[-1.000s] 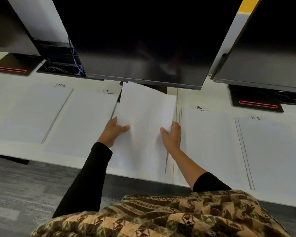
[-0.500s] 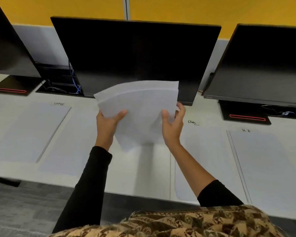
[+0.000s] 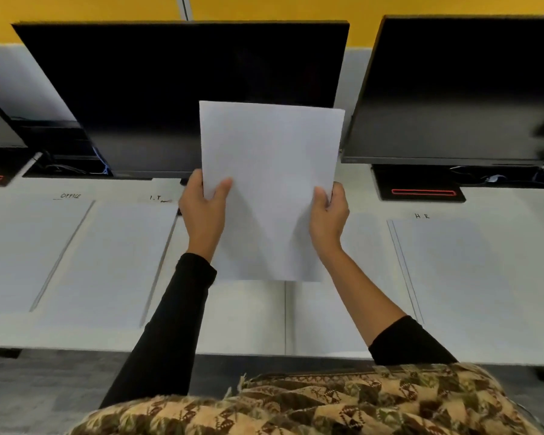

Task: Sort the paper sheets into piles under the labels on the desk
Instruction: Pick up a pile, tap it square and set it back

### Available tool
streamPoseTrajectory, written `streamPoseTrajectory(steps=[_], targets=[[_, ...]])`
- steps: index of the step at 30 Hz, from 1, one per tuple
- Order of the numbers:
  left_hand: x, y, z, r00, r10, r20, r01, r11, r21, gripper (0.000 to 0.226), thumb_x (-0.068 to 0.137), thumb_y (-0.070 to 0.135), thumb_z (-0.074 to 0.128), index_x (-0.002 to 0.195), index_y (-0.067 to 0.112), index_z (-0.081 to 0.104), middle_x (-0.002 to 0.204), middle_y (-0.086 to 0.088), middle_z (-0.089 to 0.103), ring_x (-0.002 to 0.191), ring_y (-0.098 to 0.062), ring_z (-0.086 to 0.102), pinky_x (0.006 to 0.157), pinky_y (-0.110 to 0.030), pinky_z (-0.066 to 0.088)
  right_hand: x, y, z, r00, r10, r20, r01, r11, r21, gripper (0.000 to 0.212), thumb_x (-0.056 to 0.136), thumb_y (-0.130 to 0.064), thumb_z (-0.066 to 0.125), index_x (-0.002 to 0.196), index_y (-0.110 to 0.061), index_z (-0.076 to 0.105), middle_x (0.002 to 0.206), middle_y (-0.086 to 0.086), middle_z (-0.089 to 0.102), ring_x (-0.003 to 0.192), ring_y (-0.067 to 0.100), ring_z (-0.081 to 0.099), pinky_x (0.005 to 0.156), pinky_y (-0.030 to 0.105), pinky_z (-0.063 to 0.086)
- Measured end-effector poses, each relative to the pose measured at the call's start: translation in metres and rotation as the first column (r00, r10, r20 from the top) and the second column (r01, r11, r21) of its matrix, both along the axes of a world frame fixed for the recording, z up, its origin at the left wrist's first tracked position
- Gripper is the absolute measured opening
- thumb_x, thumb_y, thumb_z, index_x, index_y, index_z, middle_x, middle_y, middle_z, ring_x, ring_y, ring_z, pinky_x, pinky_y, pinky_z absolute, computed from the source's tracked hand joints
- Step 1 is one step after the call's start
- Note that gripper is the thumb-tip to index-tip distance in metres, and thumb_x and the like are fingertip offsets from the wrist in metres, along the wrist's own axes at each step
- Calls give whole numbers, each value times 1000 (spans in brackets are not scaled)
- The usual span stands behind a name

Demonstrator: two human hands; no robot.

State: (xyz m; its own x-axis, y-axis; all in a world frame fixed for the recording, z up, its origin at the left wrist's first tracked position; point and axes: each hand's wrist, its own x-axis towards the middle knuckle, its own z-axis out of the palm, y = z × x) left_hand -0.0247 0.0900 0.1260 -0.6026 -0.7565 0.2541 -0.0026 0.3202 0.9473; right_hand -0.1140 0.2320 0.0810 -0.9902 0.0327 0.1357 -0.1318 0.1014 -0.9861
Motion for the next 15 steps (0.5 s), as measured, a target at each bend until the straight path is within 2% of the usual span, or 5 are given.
streamPoseTrajectory(steps=[3,5,7,11,15], targets=[[-29,39,-5,992,-118,42,116,993,37,27,91,19,59,114,6,53,104,6,58,87,-2,57,69,-8,50,-27,45,6,994,-113,-9,113,994,-3,5,95,-12,46,92,-11,49,84,-6,55,68,-2,49,62,8,44],[-45,65,-16,972,-197,129,187,978,89,30,92,17,57,119,6,50,107,5,55,93,-8,55,69,-9,46,-43,76,5,985,-170,3,170,985,27,6,95,-11,46,89,-11,48,75,-12,51,63,-2,46,56,6,41],[-65,102,-27,943,-265,203,239,961,142,30,92,14,56,120,5,49,108,3,55,95,-10,54,70,-11,43,-60,117,1,971,-235,32,233,970,74,6,94,-11,46,88,-11,48,72,-13,49,62,0,45,55,10,39],[-99,169,-45,902,-339,267,268,925,270,30,93,11,54,122,4,47,109,0,53,98,-15,53,80,-22,41,-86,187,-14,943,-326,67,311,934,175,18,95,-14,45,103,-4,57,93,1,61,80,14,54,68,25,40],[-129,228,-71,861,-384,333,264,898,352,34,93,10,54,126,4,46,124,-10,54,110,-24,54,86,-25,41,-111,252,-30,924,-367,105,321,897,304,27,95,-18,45,116,-3,55,97,4,59,90,19,55,74,26,38]])
